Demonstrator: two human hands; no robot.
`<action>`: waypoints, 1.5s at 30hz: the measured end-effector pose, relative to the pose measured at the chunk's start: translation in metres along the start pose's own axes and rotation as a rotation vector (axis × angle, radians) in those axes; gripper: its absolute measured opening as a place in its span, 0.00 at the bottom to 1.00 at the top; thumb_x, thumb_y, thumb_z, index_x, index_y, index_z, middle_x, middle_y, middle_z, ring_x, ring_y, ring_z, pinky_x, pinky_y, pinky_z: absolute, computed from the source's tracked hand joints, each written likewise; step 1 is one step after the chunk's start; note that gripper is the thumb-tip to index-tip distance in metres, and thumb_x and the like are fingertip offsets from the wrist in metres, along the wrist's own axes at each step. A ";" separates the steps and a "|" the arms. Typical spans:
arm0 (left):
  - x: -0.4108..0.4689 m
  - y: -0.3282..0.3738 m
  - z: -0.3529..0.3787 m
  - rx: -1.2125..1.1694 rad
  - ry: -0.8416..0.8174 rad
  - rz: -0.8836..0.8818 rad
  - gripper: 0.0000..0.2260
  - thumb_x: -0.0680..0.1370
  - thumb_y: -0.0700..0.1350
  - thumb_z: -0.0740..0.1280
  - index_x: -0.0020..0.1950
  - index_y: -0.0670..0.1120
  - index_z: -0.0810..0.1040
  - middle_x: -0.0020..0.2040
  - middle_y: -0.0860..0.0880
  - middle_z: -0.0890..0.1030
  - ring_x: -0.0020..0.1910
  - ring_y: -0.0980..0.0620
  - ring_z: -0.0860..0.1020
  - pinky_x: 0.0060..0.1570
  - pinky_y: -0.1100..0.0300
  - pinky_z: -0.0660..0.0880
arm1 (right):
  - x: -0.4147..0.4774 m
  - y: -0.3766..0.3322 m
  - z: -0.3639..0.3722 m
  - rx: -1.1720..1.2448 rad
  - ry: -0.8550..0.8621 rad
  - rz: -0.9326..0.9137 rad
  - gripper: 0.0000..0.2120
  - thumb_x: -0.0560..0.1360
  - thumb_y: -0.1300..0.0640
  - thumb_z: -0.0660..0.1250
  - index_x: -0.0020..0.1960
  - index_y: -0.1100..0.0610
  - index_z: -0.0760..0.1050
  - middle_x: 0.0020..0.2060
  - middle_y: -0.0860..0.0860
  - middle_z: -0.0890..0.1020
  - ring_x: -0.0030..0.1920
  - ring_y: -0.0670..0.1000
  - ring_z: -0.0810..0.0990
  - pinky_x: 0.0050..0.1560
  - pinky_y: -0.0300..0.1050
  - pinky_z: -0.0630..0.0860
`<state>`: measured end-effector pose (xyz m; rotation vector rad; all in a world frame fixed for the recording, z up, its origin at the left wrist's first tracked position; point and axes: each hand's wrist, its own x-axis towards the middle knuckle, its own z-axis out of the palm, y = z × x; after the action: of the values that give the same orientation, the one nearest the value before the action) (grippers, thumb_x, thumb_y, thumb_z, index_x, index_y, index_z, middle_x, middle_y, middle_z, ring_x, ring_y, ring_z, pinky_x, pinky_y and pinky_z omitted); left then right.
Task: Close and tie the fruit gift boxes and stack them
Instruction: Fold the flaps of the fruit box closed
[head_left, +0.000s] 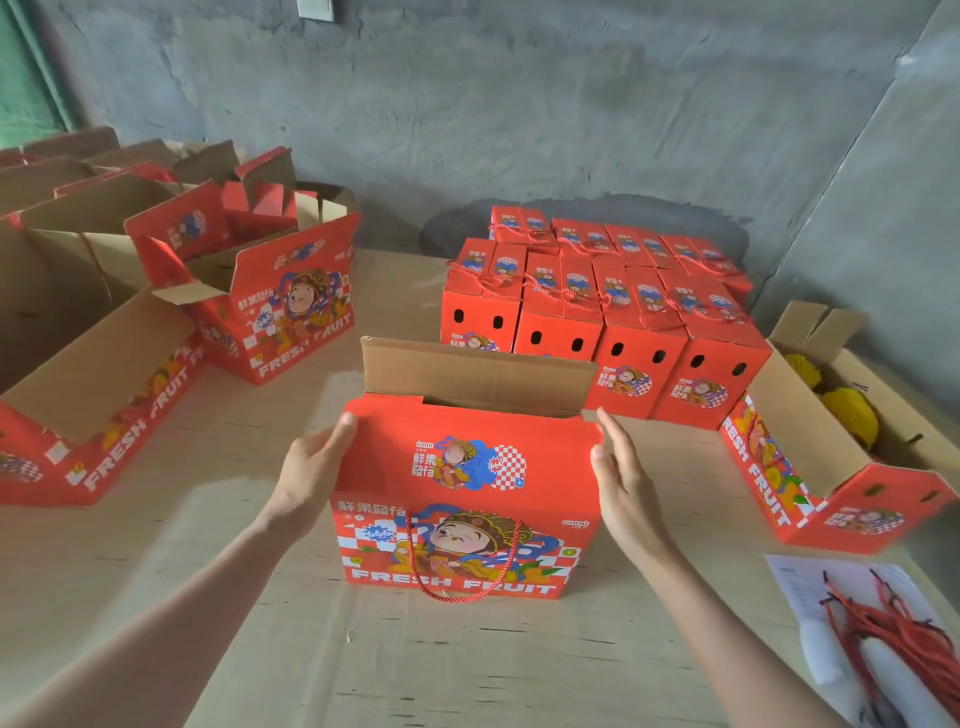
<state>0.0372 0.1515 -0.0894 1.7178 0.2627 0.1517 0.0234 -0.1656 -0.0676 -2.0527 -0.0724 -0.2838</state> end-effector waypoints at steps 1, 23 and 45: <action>-0.001 0.000 0.006 0.014 0.043 0.018 0.27 0.80 0.58 0.57 0.45 0.34 0.77 0.37 0.43 0.77 0.38 0.48 0.74 0.38 0.55 0.70 | -0.001 0.003 0.005 -0.022 0.039 -0.020 0.17 0.83 0.57 0.54 0.69 0.44 0.66 0.46 0.33 0.76 0.38 0.40 0.76 0.40 0.40 0.69; -0.010 0.005 0.018 0.313 0.181 0.269 0.11 0.82 0.44 0.57 0.58 0.41 0.76 0.54 0.49 0.74 0.51 0.51 0.72 0.44 0.61 0.68 | 0.009 0.015 0.021 -0.251 0.159 -0.171 0.05 0.78 0.67 0.62 0.51 0.66 0.76 0.57 0.58 0.79 0.58 0.55 0.76 0.58 0.42 0.69; 0.005 0.014 0.014 -0.147 0.031 -0.216 0.08 0.81 0.44 0.62 0.59 0.53 0.71 0.50 0.50 0.77 0.42 0.47 0.80 0.27 0.59 0.76 | 0.035 0.000 0.024 -0.273 0.080 0.015 0.08 0.73 0.65 0.70 0.38 0.66 0.74 0.51 0.62 0.73 0.57 0.58 0.74 0.54 0.40 0.65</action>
<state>0.0468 0.1376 -0.0784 1.5309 0.4471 0.0378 0.0613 -0.1469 -0.0702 -2.3089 0.0327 -0.3835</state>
